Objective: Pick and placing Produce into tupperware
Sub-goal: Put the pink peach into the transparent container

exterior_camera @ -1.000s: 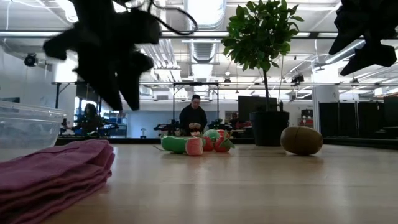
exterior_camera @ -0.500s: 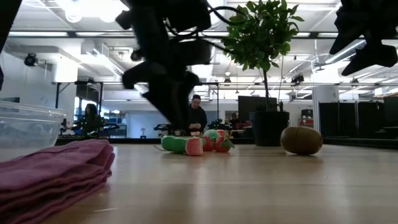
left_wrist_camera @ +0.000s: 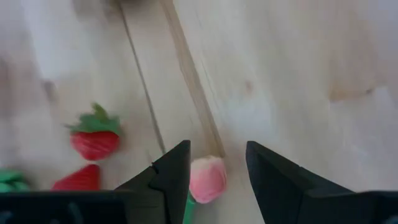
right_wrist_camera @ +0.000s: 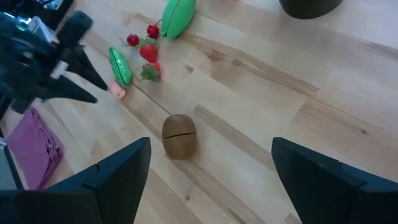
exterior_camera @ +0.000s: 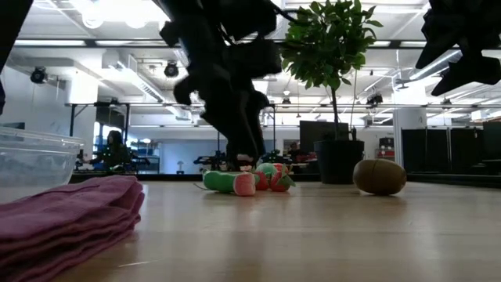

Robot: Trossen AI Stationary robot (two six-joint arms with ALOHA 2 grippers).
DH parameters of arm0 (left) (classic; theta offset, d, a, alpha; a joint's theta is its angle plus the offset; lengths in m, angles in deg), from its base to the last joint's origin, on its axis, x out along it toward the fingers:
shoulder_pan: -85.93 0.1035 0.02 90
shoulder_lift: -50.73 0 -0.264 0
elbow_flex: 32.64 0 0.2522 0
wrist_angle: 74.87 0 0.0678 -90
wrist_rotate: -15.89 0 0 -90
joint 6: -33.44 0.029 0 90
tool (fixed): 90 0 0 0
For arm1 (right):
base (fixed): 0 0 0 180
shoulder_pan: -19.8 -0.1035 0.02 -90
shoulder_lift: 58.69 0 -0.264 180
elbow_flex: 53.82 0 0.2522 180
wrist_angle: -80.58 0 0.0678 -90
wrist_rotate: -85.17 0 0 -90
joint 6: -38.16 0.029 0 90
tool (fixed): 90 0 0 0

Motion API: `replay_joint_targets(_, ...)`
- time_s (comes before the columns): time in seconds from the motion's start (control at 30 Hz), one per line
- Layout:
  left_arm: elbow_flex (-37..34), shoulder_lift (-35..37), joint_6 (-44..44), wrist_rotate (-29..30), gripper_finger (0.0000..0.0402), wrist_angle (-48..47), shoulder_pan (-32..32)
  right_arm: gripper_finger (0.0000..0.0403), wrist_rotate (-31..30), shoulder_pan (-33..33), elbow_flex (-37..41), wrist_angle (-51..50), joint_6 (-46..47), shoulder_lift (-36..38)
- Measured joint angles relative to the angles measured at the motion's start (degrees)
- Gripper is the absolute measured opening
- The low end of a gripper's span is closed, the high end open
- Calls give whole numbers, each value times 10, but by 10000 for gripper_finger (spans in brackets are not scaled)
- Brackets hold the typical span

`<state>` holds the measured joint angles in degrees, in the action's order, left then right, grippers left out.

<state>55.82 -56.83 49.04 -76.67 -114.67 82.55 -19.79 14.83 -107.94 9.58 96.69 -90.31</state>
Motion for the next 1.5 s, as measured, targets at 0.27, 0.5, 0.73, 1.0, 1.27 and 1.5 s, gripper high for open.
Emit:
replay_joint_targets(0.27, 1, -23, -1, 12, 141, -2, 0, 325, 3, 0, 0, 0, 5, -1)
replay_joint_targets(0.5, -7, -23, -1, 26, 141, -4, 7, 325, 2, 0, 0, 0, 5, -1)
replay_joint_targets(0.73, -40, -23, -5, 26, 141, -8, 7, 325, -1, 0, 1, 0, 1, -1)
replay_joint_targets(1.0, -41, -23, -30, 33, 141, 0, 7, 325, -1, 0, 1, 0, 0, -1)
replay_joint_targets(1.27, -41, -23, -32, 34, 141, 1, 7, 325, -11, 0, 3, 0, 0, -1)
replay_joint_targets(1.5, -32, -22, -33, 47, 140, 0, 7, 325, -12, 0, 5, -1, 0, 0)
